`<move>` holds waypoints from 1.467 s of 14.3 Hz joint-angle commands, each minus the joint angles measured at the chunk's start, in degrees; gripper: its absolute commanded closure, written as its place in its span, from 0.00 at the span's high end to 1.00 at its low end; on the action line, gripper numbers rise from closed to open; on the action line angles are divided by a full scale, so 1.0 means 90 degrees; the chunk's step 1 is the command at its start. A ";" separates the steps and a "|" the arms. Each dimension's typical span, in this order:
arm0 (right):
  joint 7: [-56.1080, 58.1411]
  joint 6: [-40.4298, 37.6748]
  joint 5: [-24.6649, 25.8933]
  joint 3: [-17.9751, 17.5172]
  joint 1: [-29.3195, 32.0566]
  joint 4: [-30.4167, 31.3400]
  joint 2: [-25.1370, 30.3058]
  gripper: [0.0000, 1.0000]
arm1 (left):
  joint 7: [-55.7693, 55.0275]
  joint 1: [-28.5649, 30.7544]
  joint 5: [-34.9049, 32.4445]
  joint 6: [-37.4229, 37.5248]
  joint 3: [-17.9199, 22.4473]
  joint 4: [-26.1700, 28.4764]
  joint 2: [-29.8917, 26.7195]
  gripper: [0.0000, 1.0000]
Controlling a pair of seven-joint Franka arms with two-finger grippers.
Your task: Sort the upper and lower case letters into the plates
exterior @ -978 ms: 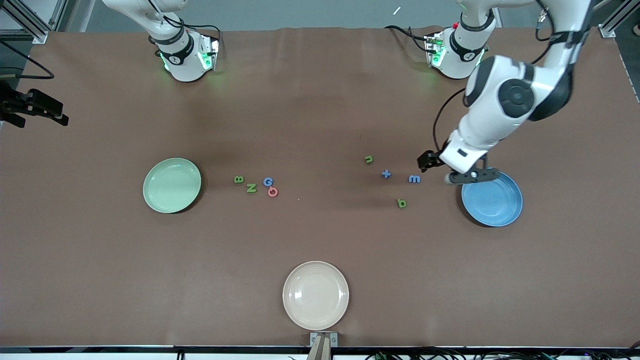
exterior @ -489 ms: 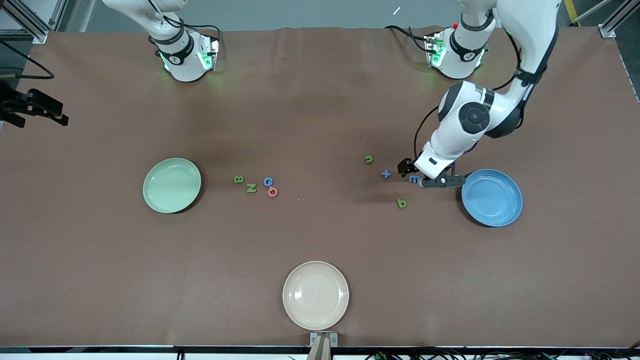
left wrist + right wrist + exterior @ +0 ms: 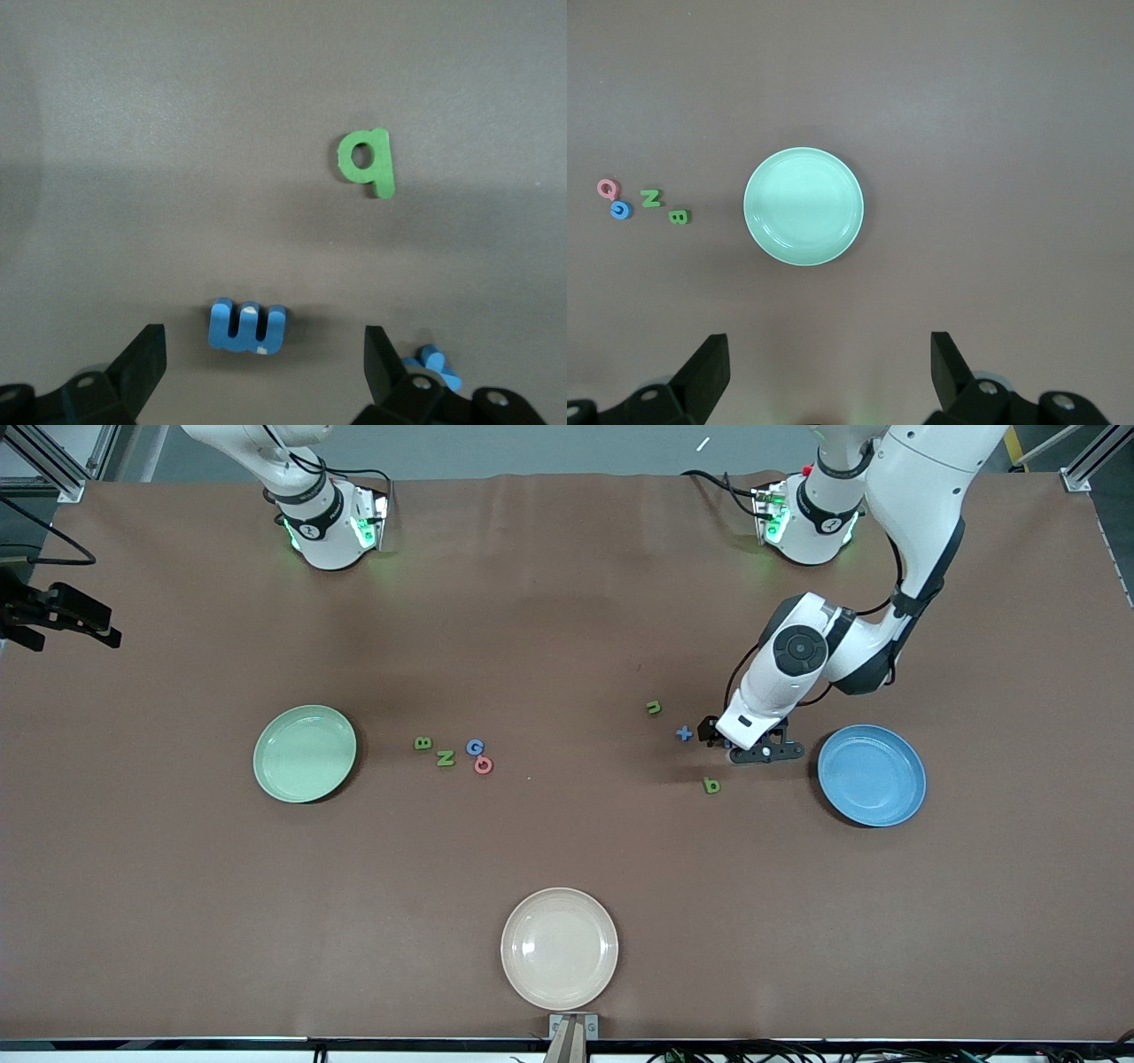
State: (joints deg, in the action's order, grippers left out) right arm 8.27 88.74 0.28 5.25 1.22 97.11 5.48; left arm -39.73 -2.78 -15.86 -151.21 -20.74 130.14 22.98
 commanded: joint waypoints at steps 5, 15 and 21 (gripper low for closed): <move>-0.0011 -0.0153 0.0066 0.0022 -0.0047 -0.0058 0.0105 1.00 | -0.0449 0.0035 -0.0551 -0.0249 -0.0010 0.0091 0.0171 0.73; -0.0031 -0.0153 0.0037 0.0031 -0.0037 -0.0233 0.0075 1.00 | -0.0732 0.0084 -0.0942 -0.0454 0.0029 0.0081 0.0328 0.26; -0.0031 -0.0163 -0.0002 0.0031 -0.0028 -0.0370 0.0046 1.00 | -0.0840 0.0308 -0.0972 -0.0027 -0.0019 0.0091 -0.0354 0.20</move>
State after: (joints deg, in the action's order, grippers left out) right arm 8.27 87.99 0.28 5.32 1.22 94.30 5.48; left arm -46.34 -1.17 -23.25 -153.98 -20.54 130.11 24.19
